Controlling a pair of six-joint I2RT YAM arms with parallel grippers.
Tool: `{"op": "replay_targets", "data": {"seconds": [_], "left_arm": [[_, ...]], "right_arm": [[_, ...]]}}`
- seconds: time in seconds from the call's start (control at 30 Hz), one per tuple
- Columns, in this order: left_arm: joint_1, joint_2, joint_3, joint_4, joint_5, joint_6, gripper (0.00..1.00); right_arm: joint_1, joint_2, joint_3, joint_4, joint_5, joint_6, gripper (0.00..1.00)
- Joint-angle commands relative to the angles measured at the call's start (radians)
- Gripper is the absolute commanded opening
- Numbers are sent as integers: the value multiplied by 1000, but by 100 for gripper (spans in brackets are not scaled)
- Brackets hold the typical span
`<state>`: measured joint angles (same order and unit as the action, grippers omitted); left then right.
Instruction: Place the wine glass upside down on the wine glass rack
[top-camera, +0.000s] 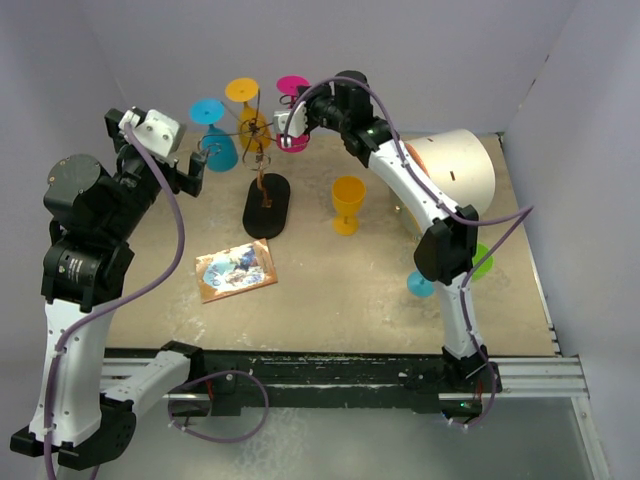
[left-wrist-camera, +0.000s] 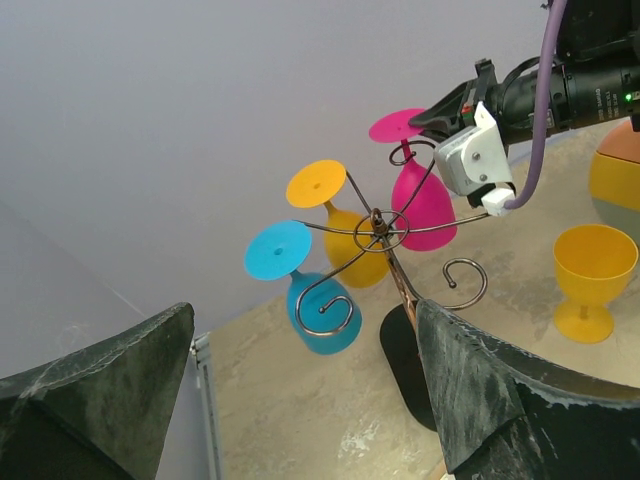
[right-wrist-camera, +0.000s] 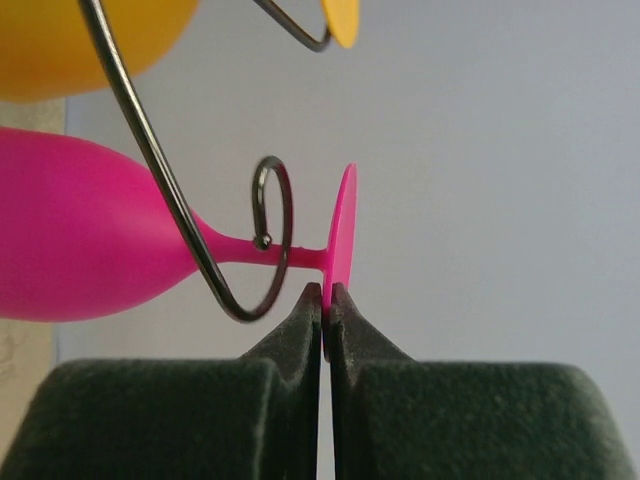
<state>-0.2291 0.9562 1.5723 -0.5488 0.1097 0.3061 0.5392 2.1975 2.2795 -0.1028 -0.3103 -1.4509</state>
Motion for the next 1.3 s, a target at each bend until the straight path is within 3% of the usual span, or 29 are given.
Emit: {"op": "replay_targets", "data": {"seconds": [0.0, 0.6, 1.27], "left_arm": [[14, -2, -2, 24, -15, 11, 94], [17, 3, 3, 23, -19, 22, 95], [17, -2, -10, 23, -15, 28, 96]], "right_arm": [[19, -9, 83, -15, -57, -43, 0], [36, 10, 162, -128, -133, -43, 0], [36, -55, 131, -220, -136, -136, 0]]}}
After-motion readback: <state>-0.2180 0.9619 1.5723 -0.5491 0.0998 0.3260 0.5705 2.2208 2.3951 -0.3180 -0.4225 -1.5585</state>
